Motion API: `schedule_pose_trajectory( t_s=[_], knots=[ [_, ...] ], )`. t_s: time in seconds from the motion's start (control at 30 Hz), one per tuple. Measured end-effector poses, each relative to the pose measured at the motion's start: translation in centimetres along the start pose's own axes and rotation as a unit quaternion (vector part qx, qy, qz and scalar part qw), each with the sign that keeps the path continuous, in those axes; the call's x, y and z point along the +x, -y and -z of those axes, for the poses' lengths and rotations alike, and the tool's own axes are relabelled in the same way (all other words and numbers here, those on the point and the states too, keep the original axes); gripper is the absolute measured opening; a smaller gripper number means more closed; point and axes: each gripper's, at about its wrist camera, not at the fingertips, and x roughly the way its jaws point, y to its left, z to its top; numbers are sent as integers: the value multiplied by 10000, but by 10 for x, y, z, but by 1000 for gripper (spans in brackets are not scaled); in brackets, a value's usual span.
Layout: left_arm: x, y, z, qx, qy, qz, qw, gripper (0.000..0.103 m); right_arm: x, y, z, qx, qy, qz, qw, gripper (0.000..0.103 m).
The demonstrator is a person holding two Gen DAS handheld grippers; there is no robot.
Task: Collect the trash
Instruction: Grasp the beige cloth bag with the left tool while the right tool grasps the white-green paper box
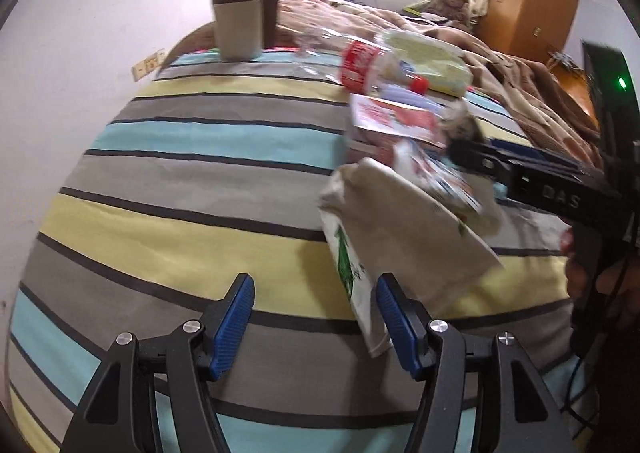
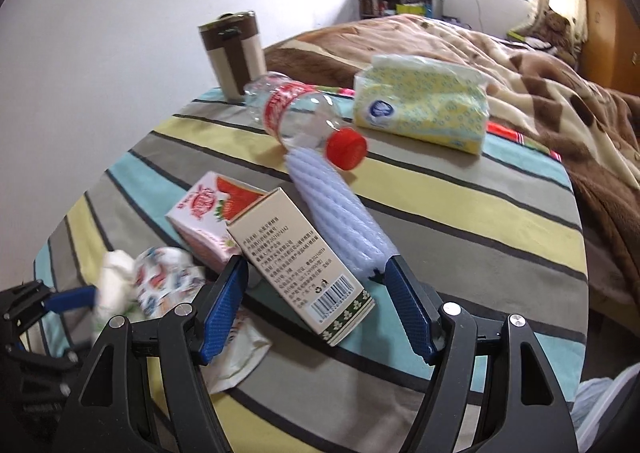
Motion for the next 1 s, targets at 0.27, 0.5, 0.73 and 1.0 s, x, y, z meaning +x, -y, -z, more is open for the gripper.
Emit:
schedule_pose_trajectory(
  t_s=[0.27, 0.5, 0.73, 1.0],
  knots=[
    [4, -39, -13, -691, 7, 2, 9976, 63, 2, 2, 4, 141, -62, -25, 9999, 47],
    [-13, -38, -11, -1107, 203, 775, 9906, 63, -7, 6, 9, 294, 53, -35, 9995, 34],
    [-37, -32, -20, -1376, 672, 1040, 9827, 70, -19, 10, 13, 430, 218, -74, 9988, 33],
    [-11, -14, -27, -1252, 280, 819, 9883, 70, -29, 16, 20, 558, 308, -161, 9978, 33]
  ],
)
